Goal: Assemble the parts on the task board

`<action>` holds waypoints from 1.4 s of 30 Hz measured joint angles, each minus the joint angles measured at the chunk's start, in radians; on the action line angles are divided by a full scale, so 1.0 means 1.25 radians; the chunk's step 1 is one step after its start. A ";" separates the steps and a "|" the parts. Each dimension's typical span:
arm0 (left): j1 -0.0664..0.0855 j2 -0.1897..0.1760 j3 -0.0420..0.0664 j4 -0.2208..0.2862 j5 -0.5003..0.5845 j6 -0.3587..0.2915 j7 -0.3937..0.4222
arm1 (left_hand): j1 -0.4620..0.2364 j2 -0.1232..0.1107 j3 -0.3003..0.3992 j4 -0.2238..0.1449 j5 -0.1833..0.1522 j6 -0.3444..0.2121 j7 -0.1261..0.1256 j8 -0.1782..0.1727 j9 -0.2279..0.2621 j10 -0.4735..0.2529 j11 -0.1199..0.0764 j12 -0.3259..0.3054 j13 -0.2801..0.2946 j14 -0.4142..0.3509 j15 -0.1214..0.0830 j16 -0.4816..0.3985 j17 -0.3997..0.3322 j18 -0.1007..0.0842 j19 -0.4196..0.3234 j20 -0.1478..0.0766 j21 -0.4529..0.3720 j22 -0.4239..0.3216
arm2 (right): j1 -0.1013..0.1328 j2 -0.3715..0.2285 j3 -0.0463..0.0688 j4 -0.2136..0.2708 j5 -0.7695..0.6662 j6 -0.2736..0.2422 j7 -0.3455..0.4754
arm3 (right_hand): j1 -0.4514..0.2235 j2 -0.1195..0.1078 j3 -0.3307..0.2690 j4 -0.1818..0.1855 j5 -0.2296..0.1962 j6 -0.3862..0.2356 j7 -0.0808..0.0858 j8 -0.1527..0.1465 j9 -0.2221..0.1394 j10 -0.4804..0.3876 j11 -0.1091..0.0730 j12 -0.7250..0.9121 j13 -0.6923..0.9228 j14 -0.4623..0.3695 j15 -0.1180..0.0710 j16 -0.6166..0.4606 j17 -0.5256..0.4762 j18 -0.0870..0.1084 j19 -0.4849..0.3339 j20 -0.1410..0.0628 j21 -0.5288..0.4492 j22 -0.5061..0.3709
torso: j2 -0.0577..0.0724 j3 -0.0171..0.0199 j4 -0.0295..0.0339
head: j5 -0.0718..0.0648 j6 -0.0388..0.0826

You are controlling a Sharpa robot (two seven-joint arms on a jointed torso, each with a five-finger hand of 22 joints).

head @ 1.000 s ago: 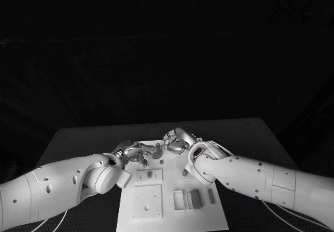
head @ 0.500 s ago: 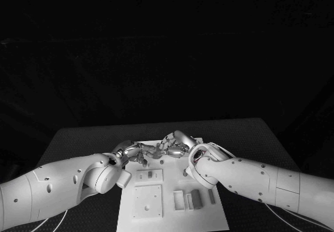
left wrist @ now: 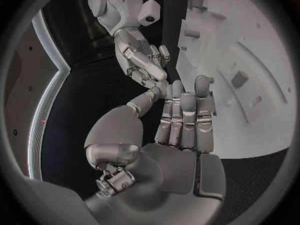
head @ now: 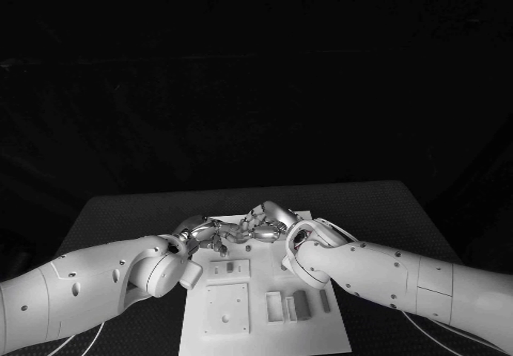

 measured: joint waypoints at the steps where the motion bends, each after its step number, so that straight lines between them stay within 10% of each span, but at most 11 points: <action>1: 0.000 0.000 0.000 0.001 0.000 0.000 0.000 | 0.000 0.000 0.000 0.000 0.000 0.000 -0.001 0.000 0.000 0.000 0.000 0.000 0.000 0.000 0.000 0.000 0.000 0.000 0.000 0.000 0.000 0.000 | 0.000 0.001 0.000 -0.001 -0.001 0.000 -0.001 | 0.000 0.000 0.000 0.000 0.000 0.000 0.000 0.000 0.001 0.000 0.000 0.000 0.000 0.000 0.000 0.000 0.000 0.000 0.000 0.000 0.000 0.000 | 0.000 -0.0001 0.0000 | 0.000 0.000; 10: 0.000 0.001 0.000 0.001 0.000 0.004 -0.002 | 0.000 0.000 -0.001 0.001 0.000 0.000 -0.001 0.000 0.000 0.000 0.000 0.000 0.001 0.001 0.002 0.000 -0.001 0.000 -0.003 -0.001 0.000 0.000 | 0.000 0.005 0.000 -0.001 -0.002 -0.001 -0.001 | 0.019 0.046 0.000 0.001 0.000 0.016 -0.005 -0.003 0.009 0.002 -0.002 0.000 0.000 0.003 -0.003 0.000 0.000 0.000 0.000 0.000 0.000 0.000 | 0.000 0.0002 -0.0001 | 0.001 -0.001; 22: 0.001 0.001 0.001 -0.001 -0.001 0.005 -0.002 | 0.000 0.000 -0.003 0.001 -0.002 0.002 0.002 -0.002 -0.001 0.000 0.000 0.000 0.001 0.003 0.000 0.000 -0.001 0.000 -0.003 -0.001 0.000 0.000 | -0.002 0.005 -0.001 0.000 -0.002 -0.001 0.002 | 0.071 0.098 0.139 0.003 -0.002 0.040 -0.009 -0.016 0.022 0.016 -0.010 -0.003 -0.007 0.011 -0.008 -0.006 0.000 0.004 0.004 0.004 0.000 0.000 | 0.000 0.0007 -0.0005 | 0.002 -0.002; 42: 0.000 -0.001 -0.001 -0.003 -0.010 0.010 -0.008 | -0.002 -0.002 -0.002 0.000 0.001 0.001 0.002 0.001 0.000 0.000 0.000 0.000 0.001 0.001 -0.001 0.000 -0.001 0.000 -0.002 -0.002 0.004 0.000 | -0.001 -0.003 0.000 -0.005 -0.001 -0.002 0.002 | 0.064 0.091 0.158 0.001 -0.001 0.043 -0.007 -0.019 0.025 0.019 -0.007 -0.003 -0.007 0.011 -0.007 -0.006 0.000 0.008 0.004 0.004 0.000 0.000 | 0.000 0.0008 -0.0007 | 0.002 -0.002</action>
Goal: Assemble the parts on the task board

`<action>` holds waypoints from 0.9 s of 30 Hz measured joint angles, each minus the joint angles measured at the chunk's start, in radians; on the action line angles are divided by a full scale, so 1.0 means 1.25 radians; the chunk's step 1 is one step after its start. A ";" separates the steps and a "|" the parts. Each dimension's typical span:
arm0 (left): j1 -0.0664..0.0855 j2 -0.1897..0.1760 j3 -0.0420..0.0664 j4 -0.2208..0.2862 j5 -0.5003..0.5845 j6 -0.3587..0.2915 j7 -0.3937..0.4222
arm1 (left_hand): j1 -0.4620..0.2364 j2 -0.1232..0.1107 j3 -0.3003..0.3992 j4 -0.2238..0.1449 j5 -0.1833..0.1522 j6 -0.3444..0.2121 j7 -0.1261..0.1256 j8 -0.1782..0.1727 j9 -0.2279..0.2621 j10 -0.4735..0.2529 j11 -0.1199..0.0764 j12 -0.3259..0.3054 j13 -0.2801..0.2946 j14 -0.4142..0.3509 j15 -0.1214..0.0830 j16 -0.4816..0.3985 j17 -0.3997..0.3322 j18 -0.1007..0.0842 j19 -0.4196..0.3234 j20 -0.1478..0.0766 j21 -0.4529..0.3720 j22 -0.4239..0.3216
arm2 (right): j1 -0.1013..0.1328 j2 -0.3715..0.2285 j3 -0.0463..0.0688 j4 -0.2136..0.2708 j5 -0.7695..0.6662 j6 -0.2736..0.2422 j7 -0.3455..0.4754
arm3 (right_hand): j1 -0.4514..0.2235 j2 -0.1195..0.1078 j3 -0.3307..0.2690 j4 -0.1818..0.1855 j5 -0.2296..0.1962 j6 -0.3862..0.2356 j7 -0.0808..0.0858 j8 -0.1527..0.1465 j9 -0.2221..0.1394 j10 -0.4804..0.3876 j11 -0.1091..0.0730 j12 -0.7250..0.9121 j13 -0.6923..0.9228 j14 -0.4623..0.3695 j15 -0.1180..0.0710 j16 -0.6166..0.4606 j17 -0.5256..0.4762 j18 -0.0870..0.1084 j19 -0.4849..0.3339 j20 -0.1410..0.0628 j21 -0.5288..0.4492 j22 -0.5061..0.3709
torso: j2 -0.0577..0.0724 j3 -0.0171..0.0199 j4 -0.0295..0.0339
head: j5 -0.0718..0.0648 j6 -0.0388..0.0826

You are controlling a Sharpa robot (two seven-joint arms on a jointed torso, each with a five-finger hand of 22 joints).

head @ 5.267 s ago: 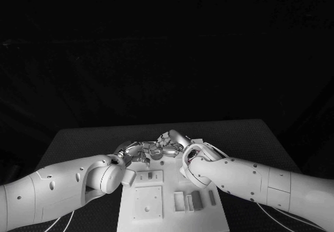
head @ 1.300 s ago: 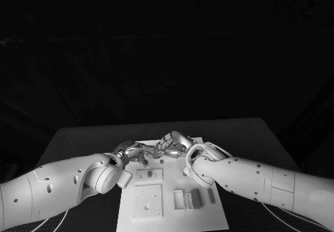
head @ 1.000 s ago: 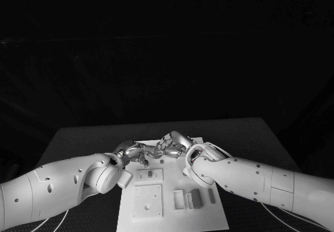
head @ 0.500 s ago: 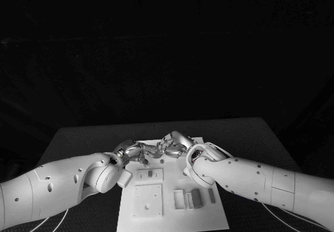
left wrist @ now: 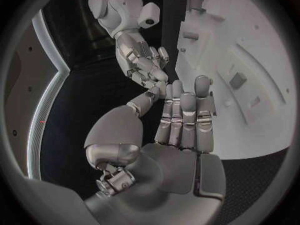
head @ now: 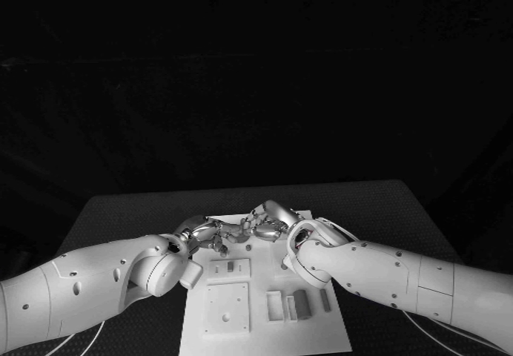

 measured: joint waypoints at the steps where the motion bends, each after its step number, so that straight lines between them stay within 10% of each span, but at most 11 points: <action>1: 0.000 -0.001 0.000 -0.001 -0.003 -0.001 -0.002 | 0.000 0.000 0.000 0.000 0.000 0.000 0.000 0.000 0.000 0.000 0.000 0.000 0.000 0.000 0.000 0.000 0.000 0.000 0.000 0.000 0.000 0.000 | 0.000 -0.002 0.000 -0.001 0.000 0.000 0.000 | 0.000 0.000 0.000 0.000 0.000 0.000 0.000 0.000 0.000 0.000 0.000 0.000 0.000 0.000 0.000 0.000 0.000 0.000 0.000 0.000 0.000 0.000 | 0.000 -0.0001 0.0000 | 0.000 0.000; 13: 0.000 -0.022 0.000 -0.015 -0.146 -0.016 -0.107 | 0.002 0.002 0.000 0.000 0.001 0.002 -0.004 -0.004 0.000 0.009 -0.009 0.034 0.014 0.005 -0.005 0.010 -0.002 0.000 0.007 -0.007 0.006 0.000 | 0.000 -0.046 0.001 -0.010 0.000 -0.003 0.000 | -0.003 -0.003 0.002 -0.002 0.000 0.000 0.000 0.000 0.003 0.000 0.000 0.000 0.000 0.001 0.001 0.000 0.000 0.000 0.000 0.000 0.000 0.000 | 0.000 -0.0003 0.0001 | 0.004 -0.003; 27: 0.000 -0.034 -0.004 0.003 -0.438 -0.019 -0.261 | 0.005 -0.009 -0.013 0.009 0.000 0.024 -0.015 -0.003 0.000 0.025 -0.025 0.110 0.046 0.025 -0.016 0.040 0.000 0.000 0.032 -0.012 0.041 0.000 | 0.001 -0.084 0.033 0.000 -0.001 -0.005 0.000 | -0.003 -0.009 0.002 -0.002 0.000 -0.001 -0.001 0.000 0.006 0.000 0.000 0.000 0.000 0.001 0.001 0.000 0.000 0.000 0.000 0.000 0.000 0.000 | 0.000 -0.0004 0.0001 | 0.010 -0.012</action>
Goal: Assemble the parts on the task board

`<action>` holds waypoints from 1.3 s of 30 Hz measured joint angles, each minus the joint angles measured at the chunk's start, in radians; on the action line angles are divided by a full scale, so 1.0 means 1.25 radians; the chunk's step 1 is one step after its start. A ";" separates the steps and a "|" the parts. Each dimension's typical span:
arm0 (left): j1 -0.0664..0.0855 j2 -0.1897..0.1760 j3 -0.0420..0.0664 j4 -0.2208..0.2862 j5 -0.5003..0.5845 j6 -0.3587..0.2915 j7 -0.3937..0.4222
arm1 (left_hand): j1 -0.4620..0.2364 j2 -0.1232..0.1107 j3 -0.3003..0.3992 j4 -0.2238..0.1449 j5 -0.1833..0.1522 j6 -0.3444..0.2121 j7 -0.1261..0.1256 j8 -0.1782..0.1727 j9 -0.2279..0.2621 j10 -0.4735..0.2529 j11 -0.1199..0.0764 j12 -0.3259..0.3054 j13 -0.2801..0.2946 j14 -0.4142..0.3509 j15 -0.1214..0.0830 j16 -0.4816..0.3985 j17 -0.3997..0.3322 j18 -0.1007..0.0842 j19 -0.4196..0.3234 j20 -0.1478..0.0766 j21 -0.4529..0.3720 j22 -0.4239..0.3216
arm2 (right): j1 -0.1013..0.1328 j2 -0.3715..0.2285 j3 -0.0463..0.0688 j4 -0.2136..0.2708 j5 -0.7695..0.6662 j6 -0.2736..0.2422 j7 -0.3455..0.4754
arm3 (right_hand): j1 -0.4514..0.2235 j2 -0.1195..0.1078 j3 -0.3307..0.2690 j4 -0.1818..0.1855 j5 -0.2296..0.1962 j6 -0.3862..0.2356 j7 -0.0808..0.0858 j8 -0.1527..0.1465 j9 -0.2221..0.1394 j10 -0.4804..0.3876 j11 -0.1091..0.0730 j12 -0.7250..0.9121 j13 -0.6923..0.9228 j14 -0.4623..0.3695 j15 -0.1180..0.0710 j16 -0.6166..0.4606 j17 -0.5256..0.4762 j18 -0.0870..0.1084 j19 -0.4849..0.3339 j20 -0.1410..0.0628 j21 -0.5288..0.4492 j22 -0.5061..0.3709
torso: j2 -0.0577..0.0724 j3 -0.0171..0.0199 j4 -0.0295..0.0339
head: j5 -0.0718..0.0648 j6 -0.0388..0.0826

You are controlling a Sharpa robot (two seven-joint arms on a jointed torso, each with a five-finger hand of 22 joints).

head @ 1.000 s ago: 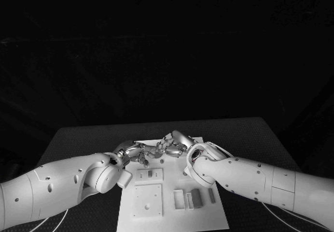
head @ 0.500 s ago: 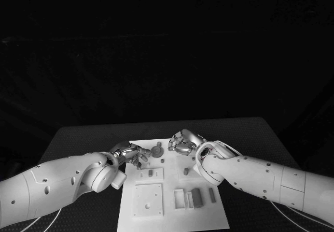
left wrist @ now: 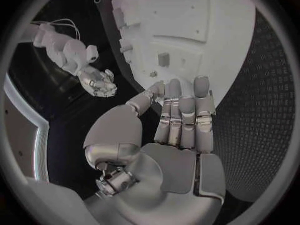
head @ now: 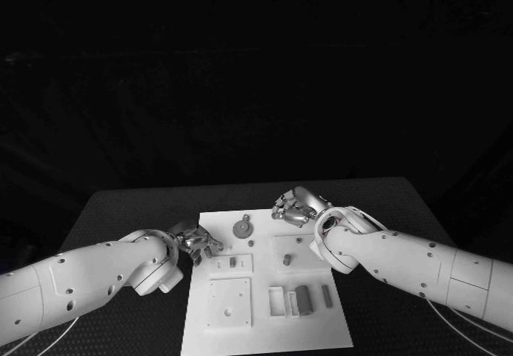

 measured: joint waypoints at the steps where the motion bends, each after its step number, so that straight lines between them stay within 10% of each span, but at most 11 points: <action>1: 0.000 0.000 0.000 0.004 -0.030 0.000 -0.014 | 0.000 -0.001 0.001 0.002 0.000 0.001 -0.001 0.000 0.000 0.001 -0.001 0.005 0.001 0.002 0.002 0.000 0.000 0.000 0.003 -0.003 0.002 0.000 | 0.000 -0.002 0.003 0.001 0.000 0.000 0.000 | 0.000 0.000 0.000 0.000 0.000 0.000 0.000 0.000 0.000 0.000 0.000 0.000 0.000 0.000 0.000 0.000 0.000 0.000 0.000 0.000 0.000 0.000 | 0.000 0.0000 0.0000 | 0.000 -0.001; 14: 0.000 -0.002 -0.015 0.045 -0.233 -0.017 -0.134 | -0.007 -0.025 0.009 0.022 -0.003 0.021 -0.013 0.000 0.000 0.023 -0.023 0.065 0.020 0.034 -0.006 0.028 0.006 0.000 0.034 -0.007 0.033 0.000 | 0.001 -0.012 0.017 0.003 0.000 0.001 0.001 | 0.000 0.000 0.000 0.000 0.000 0.000 0.000 0.000 0.002 0.000 0.000 0.000 -0.001 0.000 0.000 0.000 0.000 0.000 0.000 0.000 0.000 0.000 | 0.000 -0.0001 0.0003 | 0.001 -0.018; 39: -0.004 0.014 -0.022 0.057 -0.303 -0.023 -0.200 | -0.014 -0.038 0.003 0.034 -0.003 0.041 -0.033 0.001 0.000 0.053 -0.050 0.110 0.026 0.070 -0.027 0.047 0.023 0.000 0.077 -0.033 0.058 0.000 | 0.001 -0.014 0.017 0.002 0.001 0.004 0.003 | 0.000 -0.006 0.000 0.000 0.000 0.000 0.000 0.000 0.005 0.000 0.000 -0.003 -0.001 0.000 0.000 0.000 0.000 0.000 0.000 0.000 0.000 0.000 | 0.000 0.0006 -0.0004 | 0.003 -0.035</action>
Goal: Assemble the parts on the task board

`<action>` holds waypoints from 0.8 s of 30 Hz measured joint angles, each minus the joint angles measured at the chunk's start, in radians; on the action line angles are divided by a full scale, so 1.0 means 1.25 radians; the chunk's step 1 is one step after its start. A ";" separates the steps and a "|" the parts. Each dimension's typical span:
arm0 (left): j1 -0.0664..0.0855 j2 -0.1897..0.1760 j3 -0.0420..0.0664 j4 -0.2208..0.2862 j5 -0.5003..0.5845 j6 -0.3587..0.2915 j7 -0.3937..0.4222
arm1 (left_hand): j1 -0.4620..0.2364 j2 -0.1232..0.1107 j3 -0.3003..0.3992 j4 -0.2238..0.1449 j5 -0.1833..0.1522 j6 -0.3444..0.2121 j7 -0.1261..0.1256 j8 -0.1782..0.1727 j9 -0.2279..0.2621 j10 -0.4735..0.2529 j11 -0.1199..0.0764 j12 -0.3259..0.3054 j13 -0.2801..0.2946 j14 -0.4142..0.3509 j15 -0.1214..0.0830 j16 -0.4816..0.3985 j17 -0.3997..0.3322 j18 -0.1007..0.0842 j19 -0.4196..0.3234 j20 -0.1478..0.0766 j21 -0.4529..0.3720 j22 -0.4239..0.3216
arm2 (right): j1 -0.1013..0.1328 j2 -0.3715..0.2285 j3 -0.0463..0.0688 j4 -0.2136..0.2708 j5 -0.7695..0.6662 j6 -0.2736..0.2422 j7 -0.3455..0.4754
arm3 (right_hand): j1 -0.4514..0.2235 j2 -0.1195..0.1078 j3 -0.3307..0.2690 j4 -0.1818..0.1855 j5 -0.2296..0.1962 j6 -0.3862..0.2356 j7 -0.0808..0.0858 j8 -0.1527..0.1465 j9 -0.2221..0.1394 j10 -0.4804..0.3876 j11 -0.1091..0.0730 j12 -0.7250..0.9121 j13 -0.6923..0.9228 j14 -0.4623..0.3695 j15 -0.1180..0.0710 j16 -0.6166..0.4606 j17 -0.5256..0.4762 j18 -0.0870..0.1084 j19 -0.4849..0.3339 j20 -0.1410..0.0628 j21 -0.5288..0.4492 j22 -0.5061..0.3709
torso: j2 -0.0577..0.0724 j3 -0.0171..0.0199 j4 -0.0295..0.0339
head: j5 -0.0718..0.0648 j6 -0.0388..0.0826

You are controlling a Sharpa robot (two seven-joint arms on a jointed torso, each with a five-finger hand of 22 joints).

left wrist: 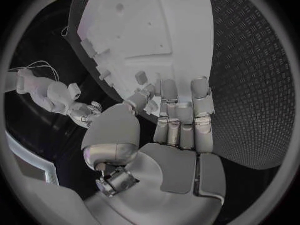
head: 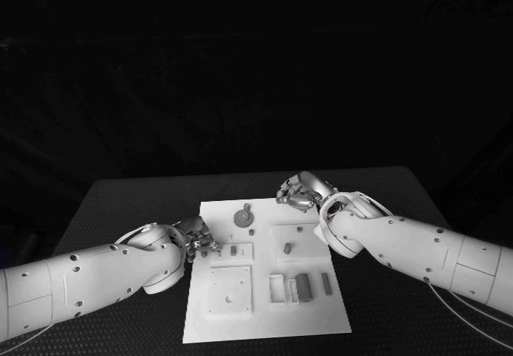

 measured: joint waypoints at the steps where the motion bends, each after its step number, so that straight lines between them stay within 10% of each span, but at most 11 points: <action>1: 0.000 0.000 0.000 0.000 -0.001 0.000 0.000 | 0.000 0.000 0.000 0.000 0.000 0.000 0.000 0.000 0.000 0.000 0.000 0.000 0.000 0.000 0.000 0.000 0.000 0.000 0.000 0.000 0.000 0.000 | 0.000 0.000 0.000 0.000 0.000 0.000 0.000 | 0.000 0.000 0.000 0.000 0.000 0.000 0.000 0.000 0.000 0.000 0.000 0.000 0.000 0.000 0.000 0.000 0.000 0.000 0.000 0.000 0.000 0.000 | 0.000 0.0000 0.0000 | 0.000 0.000; 24: 0.000 0.010 -0.001 0.007 -0.047 0.037 -0.030 | -0.005 0.002 -0.002 0.002 -0.002 0.003 -0.004 0.001 0.000 0.007 -0.007 0.003 0.000 0.009 -0.003 0.000 0.004 0.000 0.005 -0.002 0.006 0.000 | 0.000 -0.001 0.000 -0.002 0.001 0.004 0.001 | 0.000 0.000 0.000 0.000 0.000 0.000 0.000 0.000 0.003 0.000 0.000 0.000 -0.001 0.001 0.001 -0.003 0.000 0.000 0.000 0.000 0.000 0.000 | 0.000 -0.0007 0.0005 | -0.002 -0.008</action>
